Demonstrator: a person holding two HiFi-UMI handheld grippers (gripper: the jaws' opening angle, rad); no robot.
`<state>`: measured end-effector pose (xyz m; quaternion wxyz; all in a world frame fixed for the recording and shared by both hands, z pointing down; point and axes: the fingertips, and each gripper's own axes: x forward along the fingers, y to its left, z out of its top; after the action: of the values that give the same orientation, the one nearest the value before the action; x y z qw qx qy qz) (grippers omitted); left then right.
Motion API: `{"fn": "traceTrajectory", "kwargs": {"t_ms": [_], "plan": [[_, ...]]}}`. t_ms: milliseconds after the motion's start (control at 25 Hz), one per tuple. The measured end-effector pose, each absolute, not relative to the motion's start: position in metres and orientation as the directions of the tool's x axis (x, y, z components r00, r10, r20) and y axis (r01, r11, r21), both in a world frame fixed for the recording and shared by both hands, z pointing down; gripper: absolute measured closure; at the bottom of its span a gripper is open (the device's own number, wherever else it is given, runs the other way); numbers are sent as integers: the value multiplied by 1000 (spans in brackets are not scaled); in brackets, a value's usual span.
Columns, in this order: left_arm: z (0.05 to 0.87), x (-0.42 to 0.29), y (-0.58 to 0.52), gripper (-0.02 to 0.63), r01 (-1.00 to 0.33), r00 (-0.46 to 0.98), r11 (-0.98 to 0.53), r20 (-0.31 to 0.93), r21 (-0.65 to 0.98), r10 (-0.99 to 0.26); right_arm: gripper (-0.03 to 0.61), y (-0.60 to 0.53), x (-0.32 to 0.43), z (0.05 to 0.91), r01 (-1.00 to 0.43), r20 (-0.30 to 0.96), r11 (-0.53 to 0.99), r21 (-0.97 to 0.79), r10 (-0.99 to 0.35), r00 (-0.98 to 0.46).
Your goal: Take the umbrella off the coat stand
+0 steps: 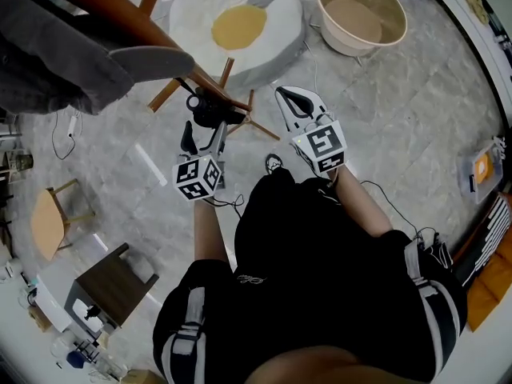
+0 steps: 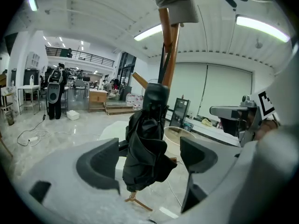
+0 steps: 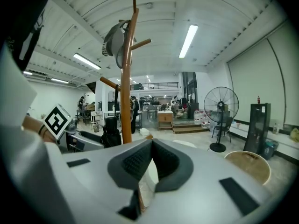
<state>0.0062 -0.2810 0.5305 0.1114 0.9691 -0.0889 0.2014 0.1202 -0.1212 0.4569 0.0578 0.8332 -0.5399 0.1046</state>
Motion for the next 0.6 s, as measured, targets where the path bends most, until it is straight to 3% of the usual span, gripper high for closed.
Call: {"fn": "traceTrajectory", "kwargs": {"t_ms": [240,600], "plan": [[550,31,-292,128,-175,915,-959,397,224,-75,574,-126,121,473,-905,288,-425,-10,-868,404],[556,55,-293,111,-24,920,-976,387,216,63,574,-130,136,483,-905,325,-426,-9,-857,400]]}}
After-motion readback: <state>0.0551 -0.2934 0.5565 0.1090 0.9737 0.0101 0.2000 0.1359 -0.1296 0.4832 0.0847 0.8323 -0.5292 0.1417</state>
